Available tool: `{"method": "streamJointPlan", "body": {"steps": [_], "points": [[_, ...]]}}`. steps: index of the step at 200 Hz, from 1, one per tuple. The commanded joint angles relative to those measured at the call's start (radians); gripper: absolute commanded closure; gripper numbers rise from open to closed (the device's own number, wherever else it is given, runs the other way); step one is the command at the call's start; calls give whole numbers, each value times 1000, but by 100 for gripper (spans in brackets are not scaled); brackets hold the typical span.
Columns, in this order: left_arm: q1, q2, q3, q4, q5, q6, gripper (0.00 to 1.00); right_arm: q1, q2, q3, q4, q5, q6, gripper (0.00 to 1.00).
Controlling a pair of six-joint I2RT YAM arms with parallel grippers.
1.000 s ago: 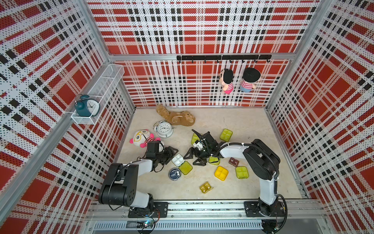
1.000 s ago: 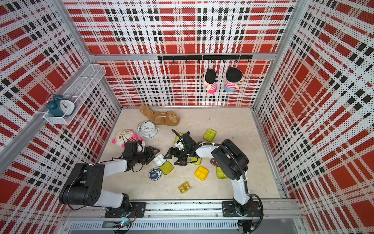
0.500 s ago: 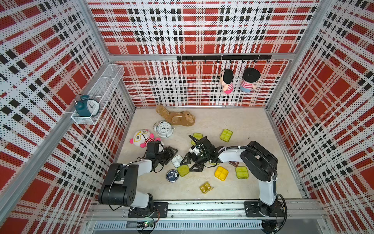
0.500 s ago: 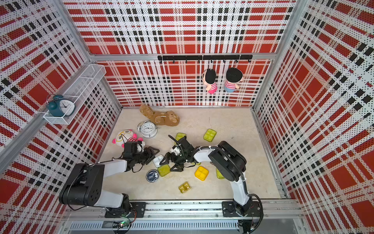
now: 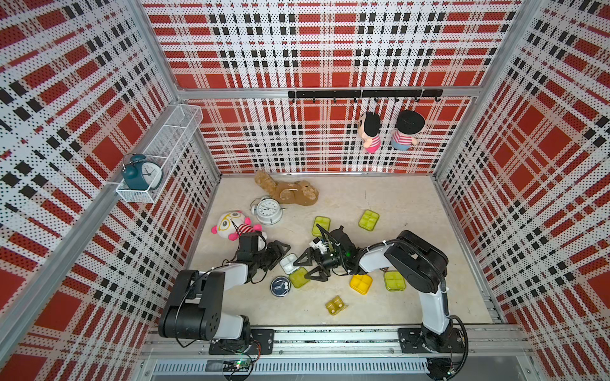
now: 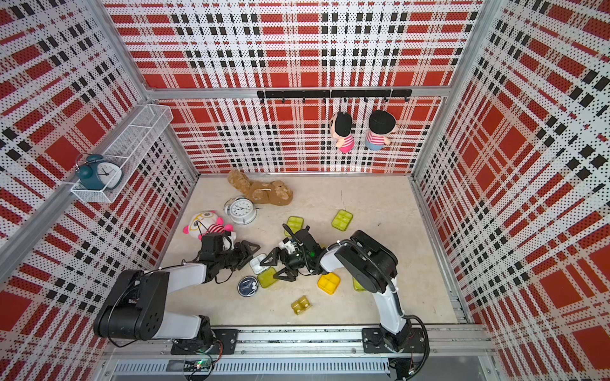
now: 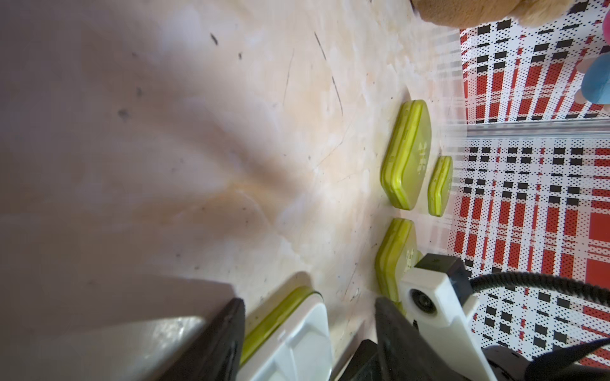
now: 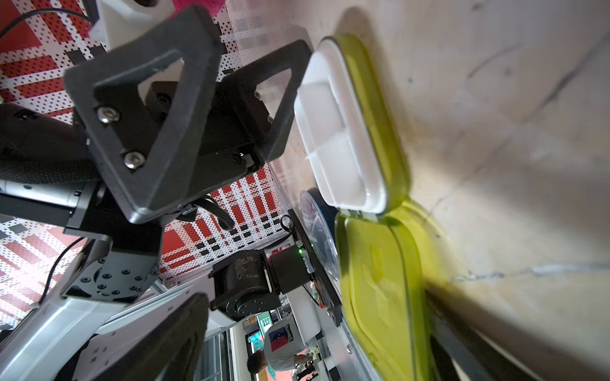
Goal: Close pillboxes
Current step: Close the lid on the pillbox.
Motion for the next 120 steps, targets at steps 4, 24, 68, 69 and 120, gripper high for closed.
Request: {"method": "streamJointPlan", "body": {"steps": [4, 24, 68, 69, 120], "points": [[-9, -11, -20, -22, -4, -4, 34, -5, 6, 53, -38, 4, -5, 2], [-11, -20, -23, -14, -4, -17, 34, -6, -3, 83, -91, -1, -26, 2], [-19, -36, -24, -3, -8, -34, 34, -12, -13, 138, -186, -6, -64, 1], [-18, -36, -24, -3, -7, -35, 34, -12, -12, 139, -187, -6, -64, 1], [42, -78, 7, -51, 6, -19, 34, -21, 5, 189, -210, -10, -81, 0]]}}
